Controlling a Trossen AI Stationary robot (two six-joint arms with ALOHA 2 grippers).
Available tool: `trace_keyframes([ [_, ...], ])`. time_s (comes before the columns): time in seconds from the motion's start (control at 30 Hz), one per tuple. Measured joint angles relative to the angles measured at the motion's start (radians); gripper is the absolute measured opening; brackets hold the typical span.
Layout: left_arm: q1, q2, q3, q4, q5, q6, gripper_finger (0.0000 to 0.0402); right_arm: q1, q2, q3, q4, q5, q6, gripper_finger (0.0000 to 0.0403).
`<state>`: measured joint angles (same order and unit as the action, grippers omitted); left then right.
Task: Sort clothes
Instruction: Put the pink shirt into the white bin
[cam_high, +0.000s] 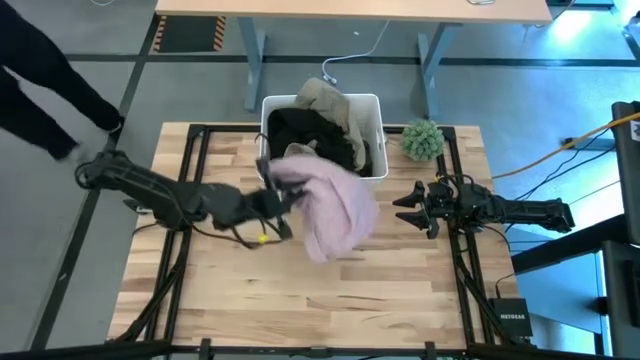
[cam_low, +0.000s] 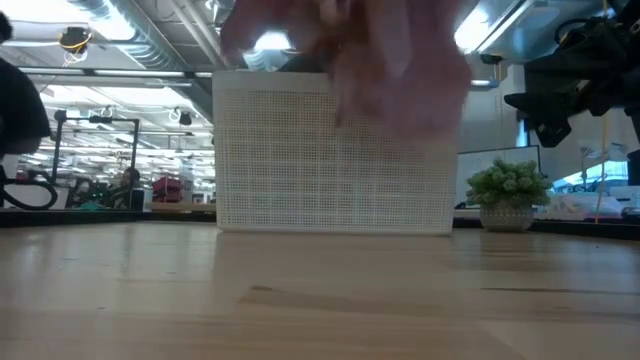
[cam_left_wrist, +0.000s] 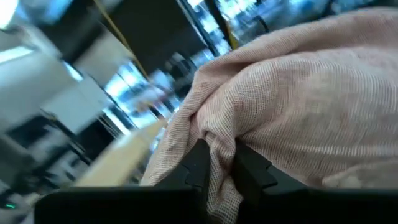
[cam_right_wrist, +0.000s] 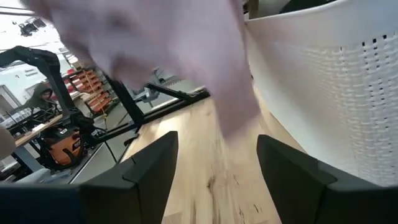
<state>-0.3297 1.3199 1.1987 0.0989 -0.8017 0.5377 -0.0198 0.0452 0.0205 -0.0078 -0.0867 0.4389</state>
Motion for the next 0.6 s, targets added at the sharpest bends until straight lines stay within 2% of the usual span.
trace_keyframes([
  [0.2, 0.103, -0.035, 0.033, 0.221, 0.013, 0.197, 0.0030, 0.000, 0.000, 0.000, -0.001, 0.000, 0.000, 0.0237],
  [0.33, 0.206, -0.052, 0.042, 0.285, 0.044, 0.228, 0.0030, 0.000, 0.000, 0.000, 0.000, 0.000, 0.000, 0.0237],
  [0.43, 0.292, -0.046, 0.041, 0.219, 0.062, 0.167, 0.0030, 0.000, 0.000, 0.000, -0.001, 0.000, 0.000, 0.0237],
  [0.6, 0.425, -0.017, 0.011, 0.053, 0.166, -0.081, 0.0035, 0.000, 0.000, 0.000, 0.000, 0.000, 0.000, 0.0237],
])
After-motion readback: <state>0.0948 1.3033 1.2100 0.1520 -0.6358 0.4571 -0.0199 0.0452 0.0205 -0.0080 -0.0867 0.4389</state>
